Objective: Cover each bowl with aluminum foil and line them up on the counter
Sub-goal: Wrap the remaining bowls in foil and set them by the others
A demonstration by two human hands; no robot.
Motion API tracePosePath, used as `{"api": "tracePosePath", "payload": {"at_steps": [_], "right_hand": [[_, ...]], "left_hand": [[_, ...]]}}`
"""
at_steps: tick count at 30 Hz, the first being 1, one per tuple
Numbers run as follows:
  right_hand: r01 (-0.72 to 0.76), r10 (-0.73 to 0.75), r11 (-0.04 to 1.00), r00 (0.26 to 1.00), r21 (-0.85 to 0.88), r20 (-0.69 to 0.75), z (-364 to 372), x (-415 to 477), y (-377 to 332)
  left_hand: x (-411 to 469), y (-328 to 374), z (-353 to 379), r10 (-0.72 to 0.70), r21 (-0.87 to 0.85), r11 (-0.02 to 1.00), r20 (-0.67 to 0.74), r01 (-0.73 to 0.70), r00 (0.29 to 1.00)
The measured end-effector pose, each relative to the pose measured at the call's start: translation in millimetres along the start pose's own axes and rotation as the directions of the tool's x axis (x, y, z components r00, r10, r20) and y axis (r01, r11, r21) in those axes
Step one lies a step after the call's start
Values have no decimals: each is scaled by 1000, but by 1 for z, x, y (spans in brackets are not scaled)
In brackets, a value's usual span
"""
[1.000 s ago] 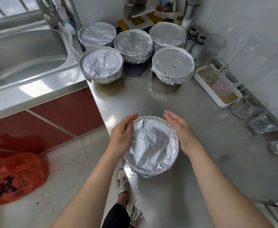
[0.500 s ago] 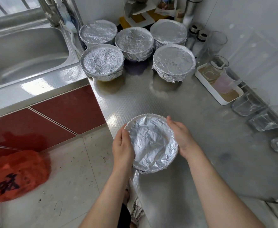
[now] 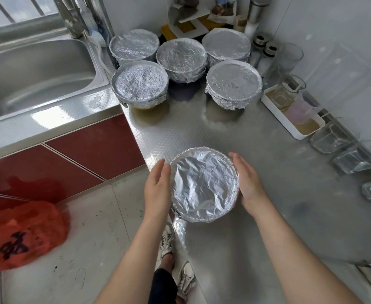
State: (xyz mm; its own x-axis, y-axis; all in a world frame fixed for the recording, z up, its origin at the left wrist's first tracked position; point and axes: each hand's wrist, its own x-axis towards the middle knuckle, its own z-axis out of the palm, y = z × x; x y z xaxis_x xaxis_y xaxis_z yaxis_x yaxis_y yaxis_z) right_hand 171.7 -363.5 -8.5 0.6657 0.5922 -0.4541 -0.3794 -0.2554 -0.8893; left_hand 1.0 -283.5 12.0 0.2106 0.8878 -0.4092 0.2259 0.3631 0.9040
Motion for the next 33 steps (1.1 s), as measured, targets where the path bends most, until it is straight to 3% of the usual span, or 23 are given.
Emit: {"api": "tracePosePath", "payload": {"at_steps": [4,8,13,16,19,24,33], "right_hand": [[14,-15,999,1000,-50,-6,12,-3,4],[46,-58,991,994,-125,-90,17,-6,13],[79,-106,983,980,-163,-167,19,-10,22],[43,-54,997,984,-71,-170,21,-15,16],[55,-53,998,982,6,-183,23,-13,14],[75,-96,992,972,-104,-215,36,-8,14],[97,-140,976,966,-197,-219,59,29,-1]], "left_hand": [[-34,-20,14,-109,-238,967,-77,88,991],[-31,-18,26,-119,-351,934,-142,62,983],[-25,-8,27,-99,-308,950,-142,51,985],[-13,-6,21,-155,-321,940,-104,115,982],[-5,0,16,-123,-268,959,-115,88,986],[3,0,20,-122,-332,940,-104,81,987],[49,10,24,-82,-268,962,-129,45,988]]}}
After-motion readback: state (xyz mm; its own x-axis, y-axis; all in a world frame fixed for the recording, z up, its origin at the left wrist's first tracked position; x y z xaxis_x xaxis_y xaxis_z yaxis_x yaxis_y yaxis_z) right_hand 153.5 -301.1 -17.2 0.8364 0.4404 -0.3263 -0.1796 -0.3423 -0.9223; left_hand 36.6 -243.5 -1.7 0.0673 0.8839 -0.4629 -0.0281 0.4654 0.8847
